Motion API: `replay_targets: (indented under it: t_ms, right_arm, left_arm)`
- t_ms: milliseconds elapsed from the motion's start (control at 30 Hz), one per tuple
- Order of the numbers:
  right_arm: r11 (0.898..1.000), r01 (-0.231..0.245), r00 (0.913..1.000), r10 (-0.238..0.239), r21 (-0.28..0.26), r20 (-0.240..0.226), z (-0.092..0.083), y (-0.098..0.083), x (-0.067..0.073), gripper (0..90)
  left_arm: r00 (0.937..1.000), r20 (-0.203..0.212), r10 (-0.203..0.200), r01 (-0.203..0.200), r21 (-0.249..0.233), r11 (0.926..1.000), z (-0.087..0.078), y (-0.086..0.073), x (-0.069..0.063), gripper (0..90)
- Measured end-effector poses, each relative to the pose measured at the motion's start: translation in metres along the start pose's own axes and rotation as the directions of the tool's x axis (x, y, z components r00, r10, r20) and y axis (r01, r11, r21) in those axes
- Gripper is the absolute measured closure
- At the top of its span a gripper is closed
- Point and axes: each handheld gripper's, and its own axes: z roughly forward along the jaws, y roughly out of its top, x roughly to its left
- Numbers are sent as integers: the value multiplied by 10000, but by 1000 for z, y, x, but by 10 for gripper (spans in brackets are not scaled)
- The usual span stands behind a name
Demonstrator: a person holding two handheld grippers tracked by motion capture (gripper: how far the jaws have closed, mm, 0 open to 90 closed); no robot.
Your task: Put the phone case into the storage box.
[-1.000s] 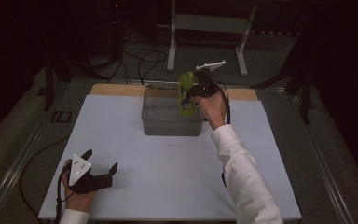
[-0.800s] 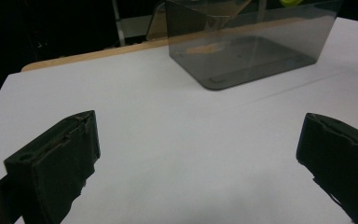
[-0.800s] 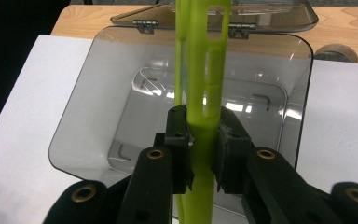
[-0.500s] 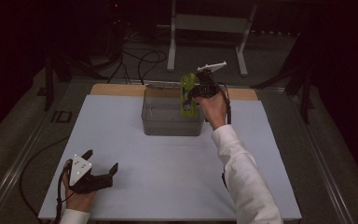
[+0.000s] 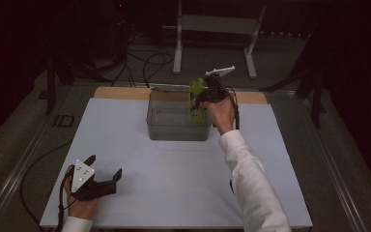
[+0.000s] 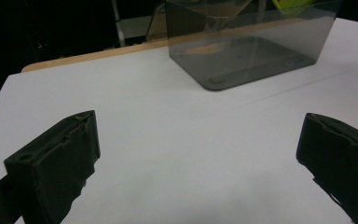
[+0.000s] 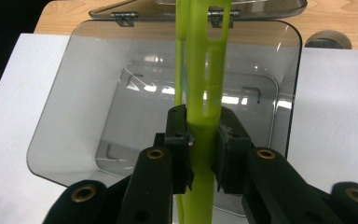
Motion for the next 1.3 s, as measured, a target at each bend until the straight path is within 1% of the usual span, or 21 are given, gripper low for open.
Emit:
replay_targets:
  t_ms: [167,500,833,1167,1300]
  right_arm:
    - [9997,-221,9997,222,96,-42,4,-1,-5,775]
    - [9989,-353,9994,351,293,51,9,-3,-8,775]
    - [9977,-452,9989,444,512,169,17,-7,-12,775]
    - [9966,-428,9987,408,705,295,25,-11,-12,775]
    - [9962,-426,9986,400,764,357,26,-11,-13,775]
  left_arm:
    - [10000,9,-11,11,-2,10000,0,0,0,0]
    - [10000,9,-5,5,-3,10000,0,0,0,0]
    - [10000,20,-3,3,-7,10000,0,0,0,0]
    - [10000,25,-8,8,-13,10000,0,0,0,0]
    - [10000,28,-10,10,-16,10000,0,0,0,0]
